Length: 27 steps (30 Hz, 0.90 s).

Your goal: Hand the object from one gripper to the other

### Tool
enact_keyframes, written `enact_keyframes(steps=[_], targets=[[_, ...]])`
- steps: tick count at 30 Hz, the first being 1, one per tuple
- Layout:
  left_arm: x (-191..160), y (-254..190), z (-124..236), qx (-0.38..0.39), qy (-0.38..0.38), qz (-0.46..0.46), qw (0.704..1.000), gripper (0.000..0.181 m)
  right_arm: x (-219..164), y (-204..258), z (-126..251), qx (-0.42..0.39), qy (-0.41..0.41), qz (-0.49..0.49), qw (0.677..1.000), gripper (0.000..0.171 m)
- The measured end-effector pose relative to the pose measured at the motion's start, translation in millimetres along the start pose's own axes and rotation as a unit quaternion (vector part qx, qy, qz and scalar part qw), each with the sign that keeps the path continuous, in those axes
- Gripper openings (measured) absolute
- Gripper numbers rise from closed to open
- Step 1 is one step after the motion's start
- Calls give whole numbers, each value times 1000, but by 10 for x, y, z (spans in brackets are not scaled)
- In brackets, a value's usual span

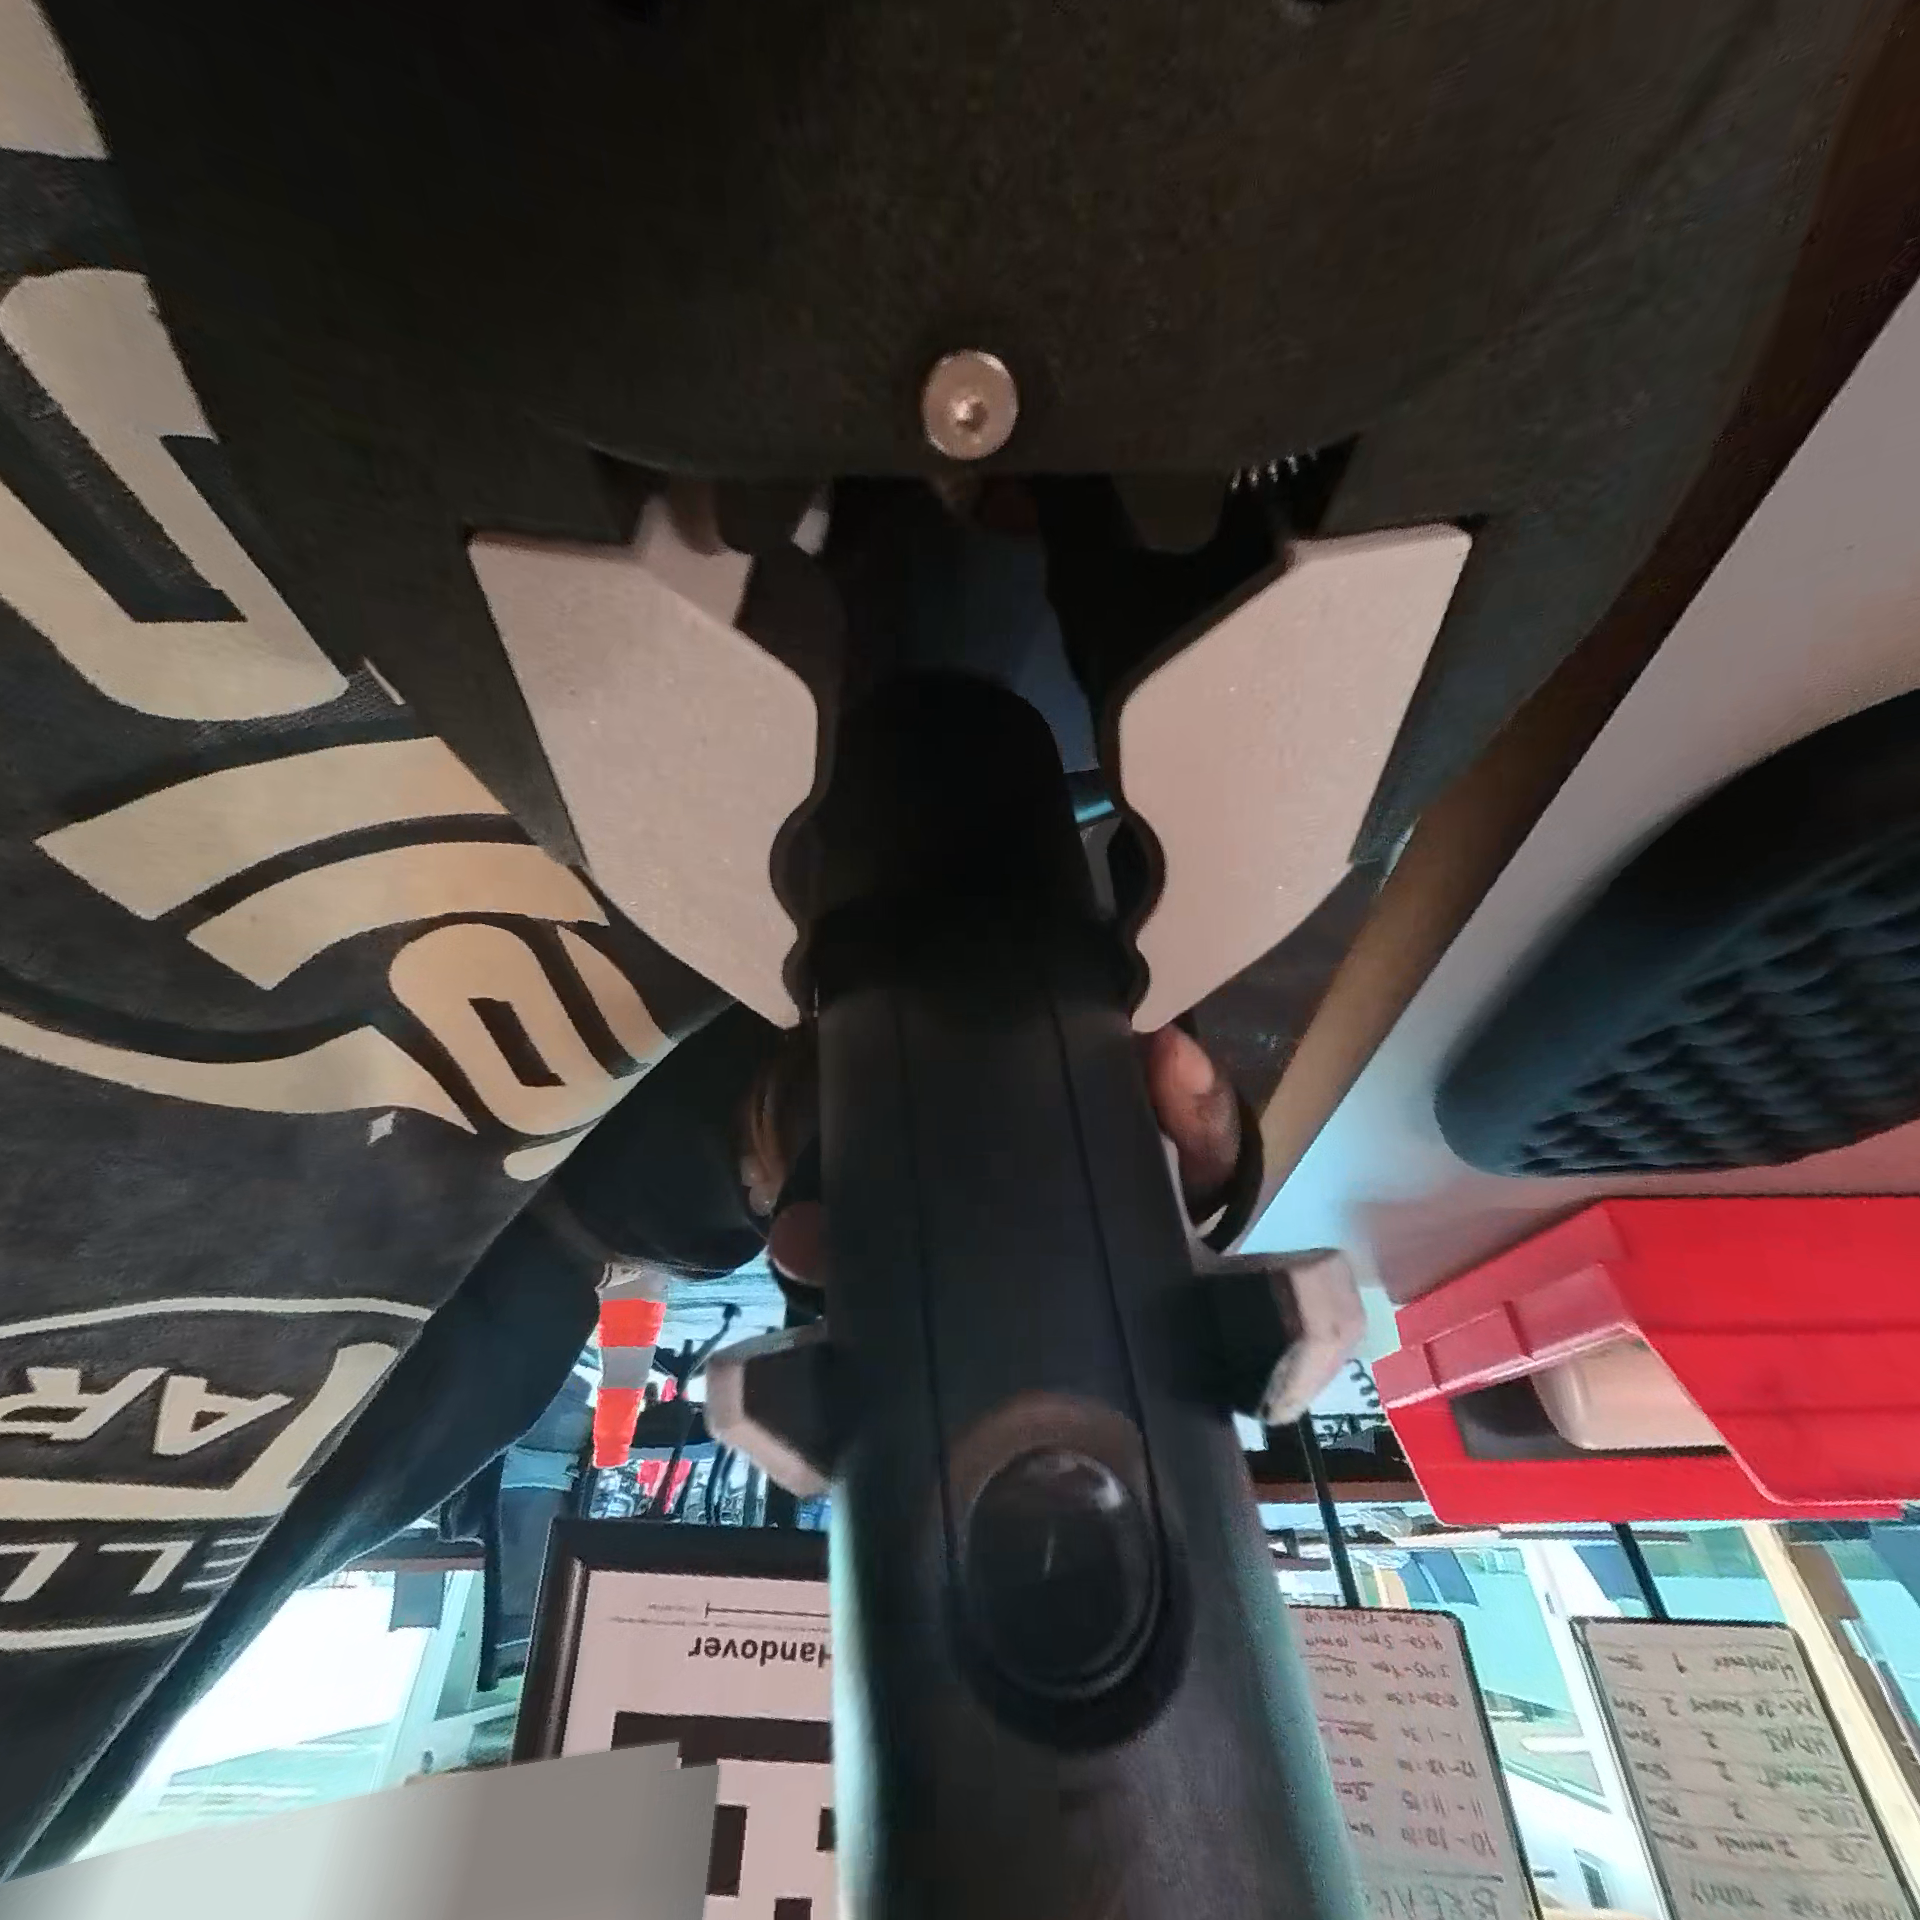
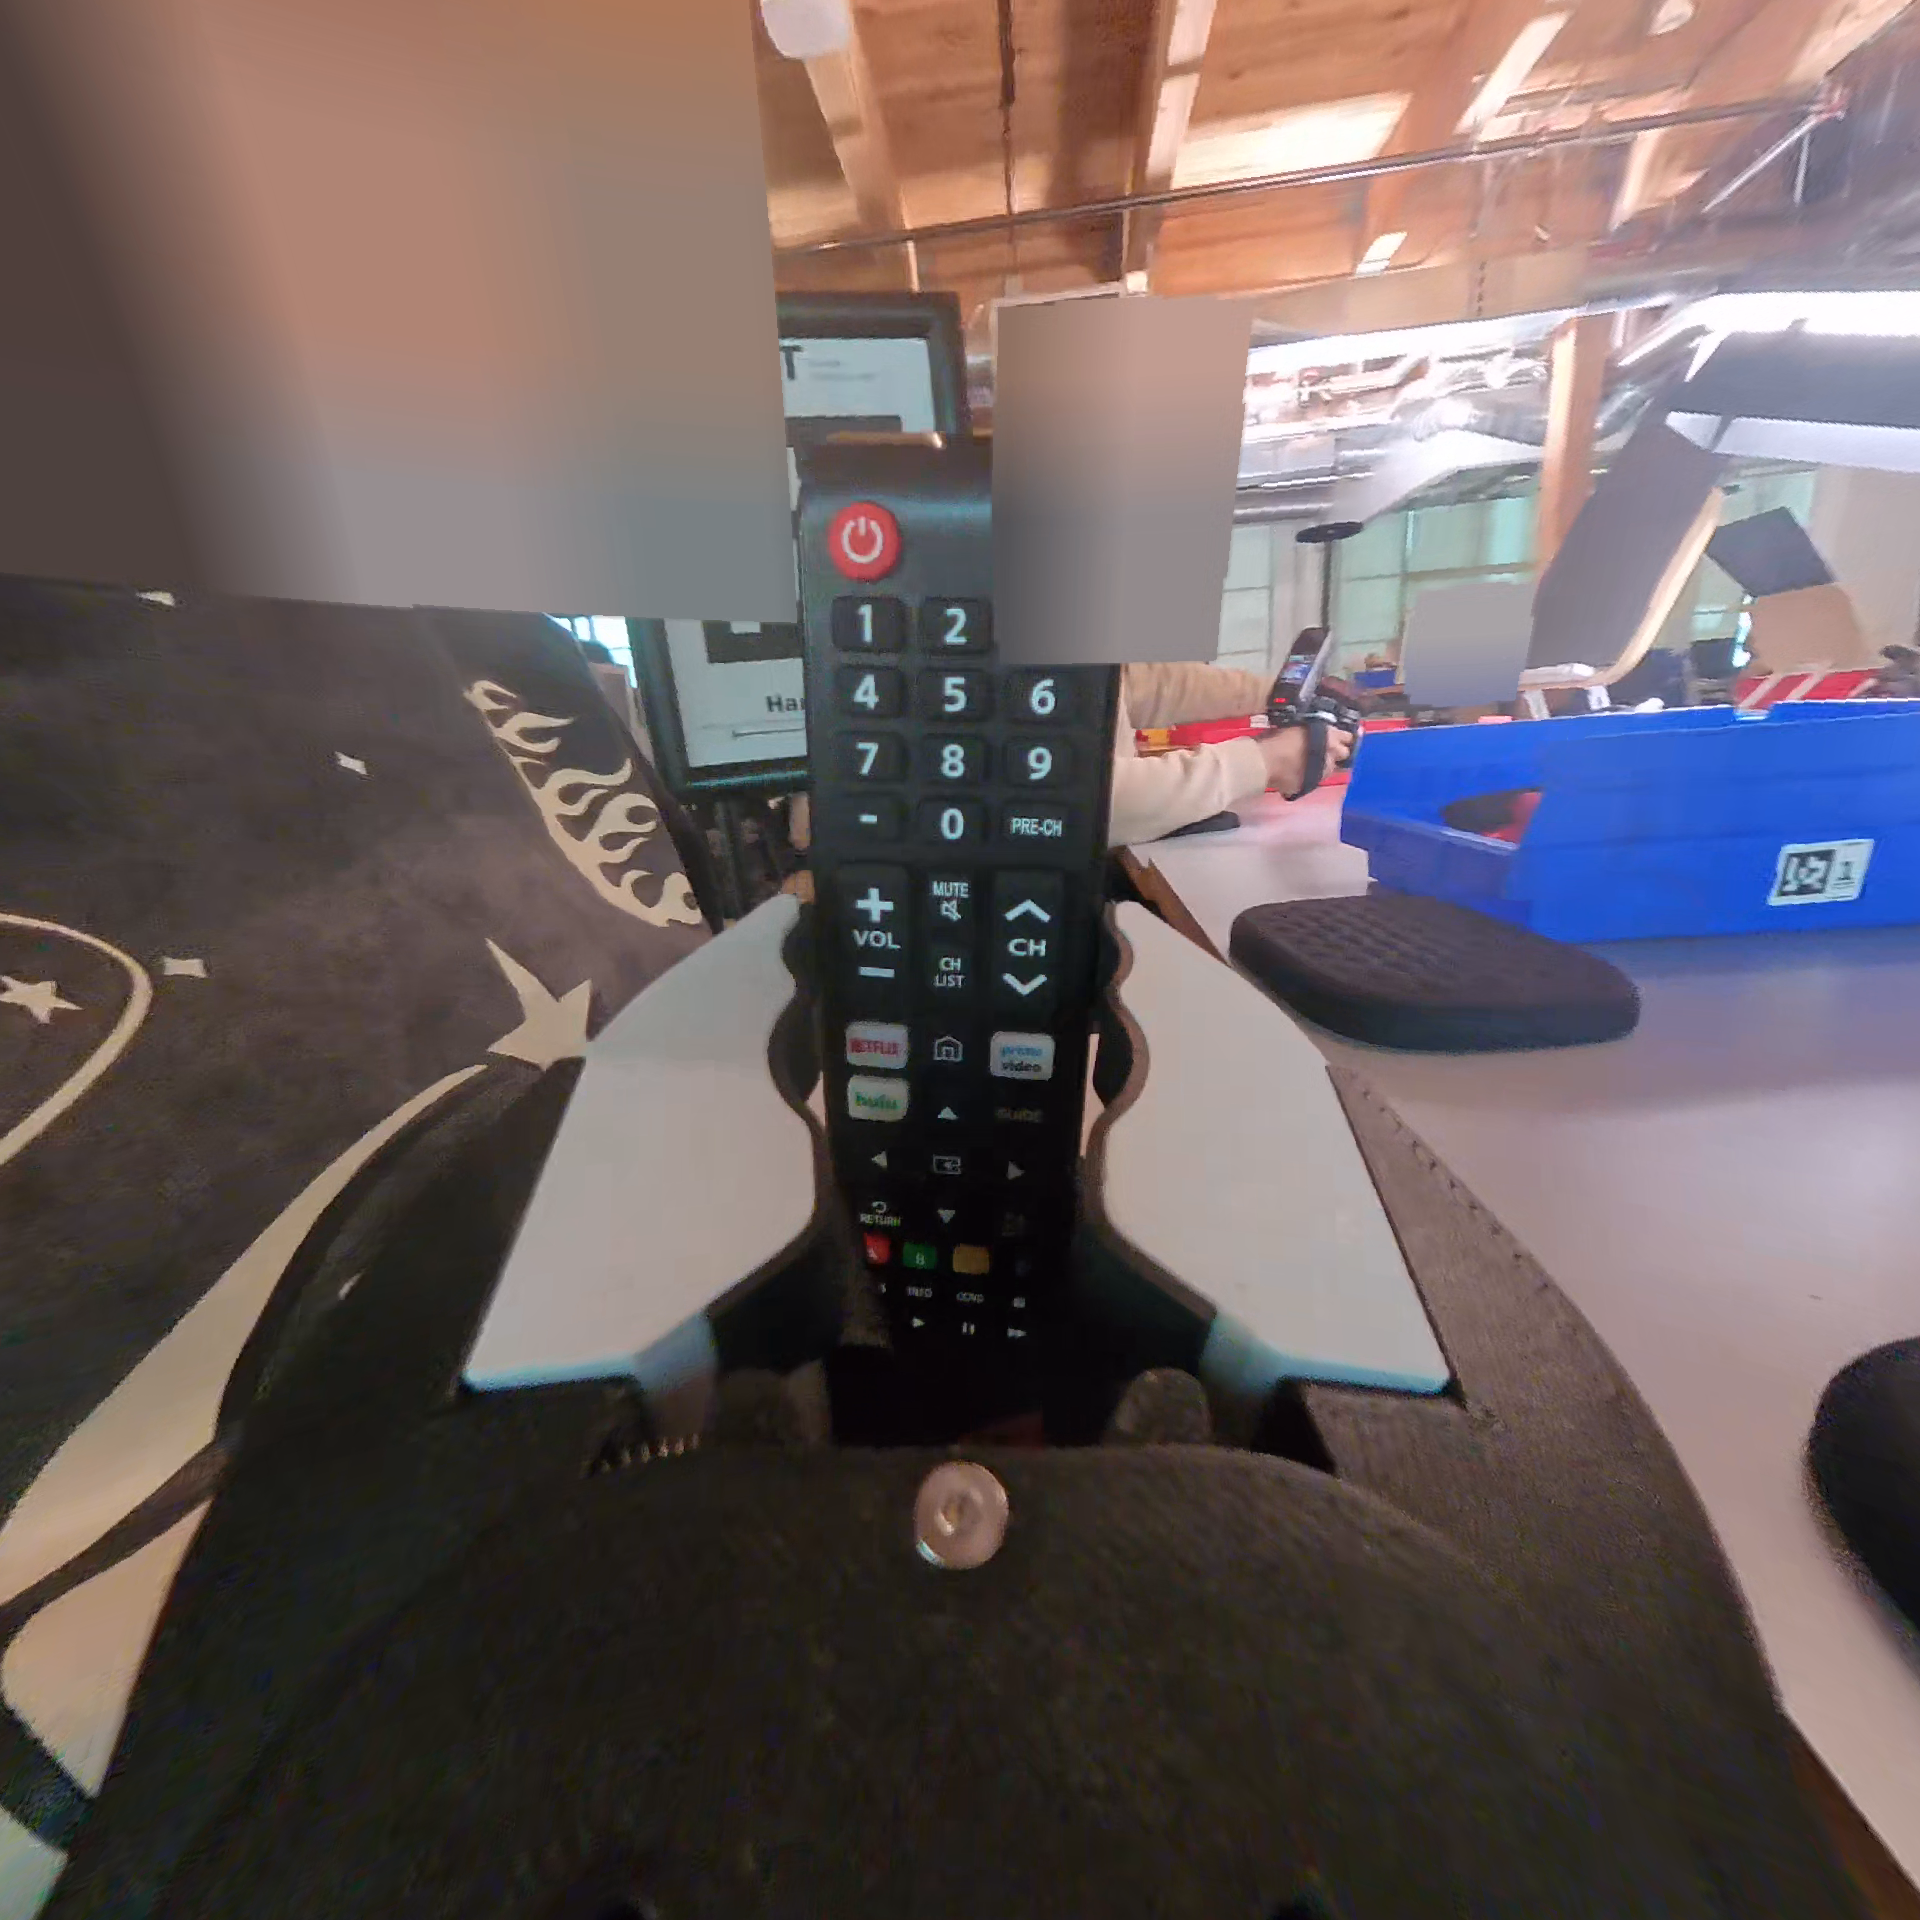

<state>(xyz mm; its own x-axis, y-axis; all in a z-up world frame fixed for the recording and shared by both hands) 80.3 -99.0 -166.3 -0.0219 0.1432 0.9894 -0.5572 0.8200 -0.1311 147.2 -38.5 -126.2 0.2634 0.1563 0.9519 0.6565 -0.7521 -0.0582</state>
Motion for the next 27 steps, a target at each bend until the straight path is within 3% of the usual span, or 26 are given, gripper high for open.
enact_keyframes(steps=[4,7,9,13,18,20,23,27], targets=[[18,103,16,67,-15,4,998,54,-24,-37,-31,-71,18,54,996,51],[64,189,62,181,-35,-53,981,59,-14,-86,-27,-190,19,118,974,50],[83,214,86,271,-39,-112,955,59,-24,-122,-13,-273,30,143,951,51],[56,196,63,338,-18,-194,921,34,-76,-97,-52,-313,41,152,937,51],[66,237,108,262,-47,-92,959,29,-85,-127,-38,-302,42,129,944,50],[93,223,142,167,-70,-14,983,26,-33,-122,-25,-225,17,117,967,40],[113,188,170,38,-87,85,992,25,42,-166,64,-121,-23,4,992,47],[74,144,141,-41,-70,141,987,25,13,-194,109,-25,-24,-133,991,53]])
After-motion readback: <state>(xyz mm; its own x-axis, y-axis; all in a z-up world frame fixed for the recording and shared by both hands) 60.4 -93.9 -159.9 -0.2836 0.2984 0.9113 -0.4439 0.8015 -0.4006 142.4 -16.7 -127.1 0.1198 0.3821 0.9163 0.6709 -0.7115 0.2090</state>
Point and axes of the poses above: each gripper's, where its closed fingertips meet, z back along the fingers, x out of its top, y = z × x across the jaws, the point moved 7 cm from there along z, back along the fingers, and after that the axes turned 8 degrees about z, right-handed, at the moved point
